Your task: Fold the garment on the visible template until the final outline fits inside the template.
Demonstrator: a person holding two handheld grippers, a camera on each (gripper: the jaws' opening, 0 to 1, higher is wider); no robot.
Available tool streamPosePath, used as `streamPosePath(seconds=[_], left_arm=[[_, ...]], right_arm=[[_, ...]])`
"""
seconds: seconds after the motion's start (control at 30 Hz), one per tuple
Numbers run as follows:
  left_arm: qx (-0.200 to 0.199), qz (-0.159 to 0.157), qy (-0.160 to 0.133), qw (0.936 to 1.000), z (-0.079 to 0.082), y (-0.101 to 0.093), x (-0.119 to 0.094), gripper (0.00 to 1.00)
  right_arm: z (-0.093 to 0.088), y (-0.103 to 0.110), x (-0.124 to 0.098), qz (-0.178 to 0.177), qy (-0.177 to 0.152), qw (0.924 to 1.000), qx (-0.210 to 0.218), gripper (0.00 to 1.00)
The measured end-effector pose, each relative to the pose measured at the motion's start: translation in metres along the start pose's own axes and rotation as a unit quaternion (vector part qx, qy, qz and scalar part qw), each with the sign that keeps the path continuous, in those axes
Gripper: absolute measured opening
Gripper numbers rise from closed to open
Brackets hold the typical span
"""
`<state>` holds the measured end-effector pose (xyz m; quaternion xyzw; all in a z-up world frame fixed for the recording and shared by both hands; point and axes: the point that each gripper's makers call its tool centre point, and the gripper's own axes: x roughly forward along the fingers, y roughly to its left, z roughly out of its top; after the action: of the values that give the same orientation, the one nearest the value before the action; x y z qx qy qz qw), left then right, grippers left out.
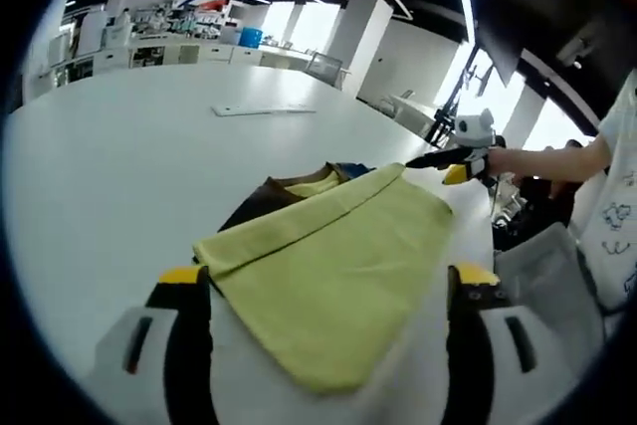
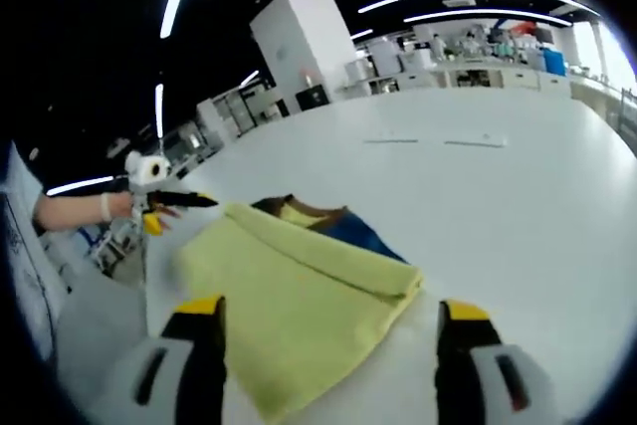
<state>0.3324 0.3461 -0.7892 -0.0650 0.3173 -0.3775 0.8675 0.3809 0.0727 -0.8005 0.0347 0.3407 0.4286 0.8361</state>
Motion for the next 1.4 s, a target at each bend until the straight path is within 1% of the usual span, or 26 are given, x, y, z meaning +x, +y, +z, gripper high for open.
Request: streamPosePath(seconds=[0.07, 0.17, 0.47, 0.57, 0.63, 0.77, 0.8, 0.9, 1.0, 1.07, 1.17, 1.27, 1.4], left_arm=[[-0.004, -0.005, 0.005, 1.0000, -0.005, -0.003, 0.001, 0.94], [-0.014, -0.015, 0.001, 0.9998, -0.007, -0.008, 0.004, 0.94], [-0.025, -0.004, 0.013, 0.9996, -0.015, -0.004, 0.017, 0.94], [-0.027, 0.001, 0.019, 0.9995, -0.017, -0.001, 0.019, 0.93], [-0.028, 0.004, 0.022, 0.9994, -0.018, 0.000, 0.020, 0.92], [-0.026, 0.008, 0.020, 0.9994, -0.019, 0.004, 0.022, 0.89], [-0.027, 0.008, 0.017, 0.9995, -0.018, 0.005, 0.023, 0.89], [-0.026, 0.009, 0.011, 0.9996, -0.011, 0.006, 0.024, 0.91], [-0.021, 0.009, 0.007, 0.9997, -0.005, 0.009, 0.027, 0.93], [-0.019, 0.009, 0.001, 0.9998, 0.001, 0.013, 0.028, 0.93], [-0.016, 0.013, -0.006, 0.9998, 0.008, 0.012, 0.031, 0.93], [-0.013, 0.019, -0.010, 0.9997, 0.015, 0.019, 0.035, 0.93], [-0.015, 0.027, -0.012, 0.9995, 0.020, 0.030, 0.039, 0.94]], right_arm=[[-0.001, 0.005, 0.001, 0.006, 0.000, 1.0000, -0.002, 0.88], [-0.002, 0.013, 0.003, 0.020, -0.002, 0.9998, 0.001, 0.87], [-0.006, 0.026, 0.013, 0.041, 0.003, 0.9991, 0.008, 0.84], [-0.008, 0.026, 0.018, 0.044, 0.007, 0.9989, 0.013, 0.83], [-0.010, 0.021, 0.022, 0.043, 0.010, 0.9989, 0.012, 0.83], [-0.013, 0.020, 0.028, 0.042, 0.014, 0.9989, 0.016, 0.81], [-0.011, 0.019, 0.030, 0.040, 0.009, 0.9990, 0.016, 0.80], [0.000, 0.019, 0.031, 0.044, -0.009, 0.9985, 0.032, 0.81], [0.008, 0.017, 0.034, 0.039, -0.015, 0.9988, 0.026, 0.80], [0.016, 0.015, 0.037, 0.038, -0.026, 0.9985, 0.031, 0.80], [0.024, 0.011, 0.041, 0.030, -0.035, 0.9985, 0.029, 0.80], [0.030, 0.004, 0.047, 0.025, -0.042, 0.9982, 0.034, 0.80], [0.036, -0.004, 0.054, 0.019, -0.041, 0.9985, 0.030, 0.80]])
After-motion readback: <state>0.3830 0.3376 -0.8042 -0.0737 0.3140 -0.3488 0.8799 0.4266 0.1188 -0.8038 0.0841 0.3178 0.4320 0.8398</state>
